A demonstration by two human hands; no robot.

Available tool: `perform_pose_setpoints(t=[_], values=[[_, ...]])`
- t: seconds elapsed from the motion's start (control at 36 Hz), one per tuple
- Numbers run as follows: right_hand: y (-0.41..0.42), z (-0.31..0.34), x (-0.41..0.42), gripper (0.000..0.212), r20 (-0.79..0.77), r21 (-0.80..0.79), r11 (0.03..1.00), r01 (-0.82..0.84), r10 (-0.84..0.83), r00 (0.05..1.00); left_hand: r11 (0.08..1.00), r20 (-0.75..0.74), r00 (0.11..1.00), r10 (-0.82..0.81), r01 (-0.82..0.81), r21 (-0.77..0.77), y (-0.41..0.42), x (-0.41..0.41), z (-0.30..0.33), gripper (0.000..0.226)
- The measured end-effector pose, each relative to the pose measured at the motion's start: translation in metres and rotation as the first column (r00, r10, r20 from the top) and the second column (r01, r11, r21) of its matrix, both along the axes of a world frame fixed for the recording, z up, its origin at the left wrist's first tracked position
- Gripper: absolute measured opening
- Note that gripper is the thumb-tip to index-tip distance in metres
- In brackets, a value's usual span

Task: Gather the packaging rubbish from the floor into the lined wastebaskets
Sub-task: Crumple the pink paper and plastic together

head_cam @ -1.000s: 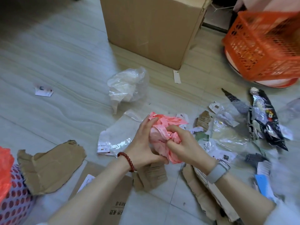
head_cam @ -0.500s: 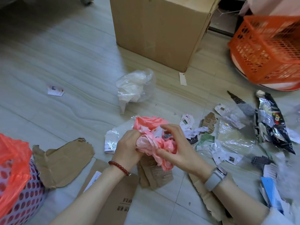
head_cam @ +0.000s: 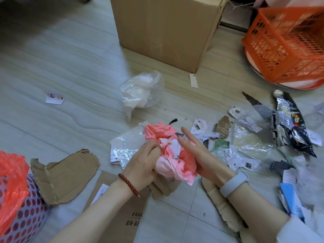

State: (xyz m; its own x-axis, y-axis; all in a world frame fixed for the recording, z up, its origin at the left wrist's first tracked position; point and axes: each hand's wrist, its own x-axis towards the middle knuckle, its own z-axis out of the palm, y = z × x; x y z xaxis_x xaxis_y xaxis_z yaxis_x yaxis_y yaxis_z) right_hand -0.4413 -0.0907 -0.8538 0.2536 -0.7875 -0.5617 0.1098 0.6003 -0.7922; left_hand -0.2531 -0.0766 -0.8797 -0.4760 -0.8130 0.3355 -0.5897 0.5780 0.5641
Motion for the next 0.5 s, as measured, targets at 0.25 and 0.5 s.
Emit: perform_pose_setpoints(t=[0.25,0.5], values=[[0.01,0.014,0.017,0.066,-0.306,-0.193,0.929,-0.316,0.249,0.919,0.959,-0.16,0.984,0.073,-0.025,0.282,-0.002,0.001,0.008,0.092],[0.028,0.0,0.026,0.035,-0.513,-0.361,0.838,-0.409,0.188,0.838,0.891,0.019,0.979,0.205,-0.194,0.411,0.013,-0.001,-0.002,0.115]])
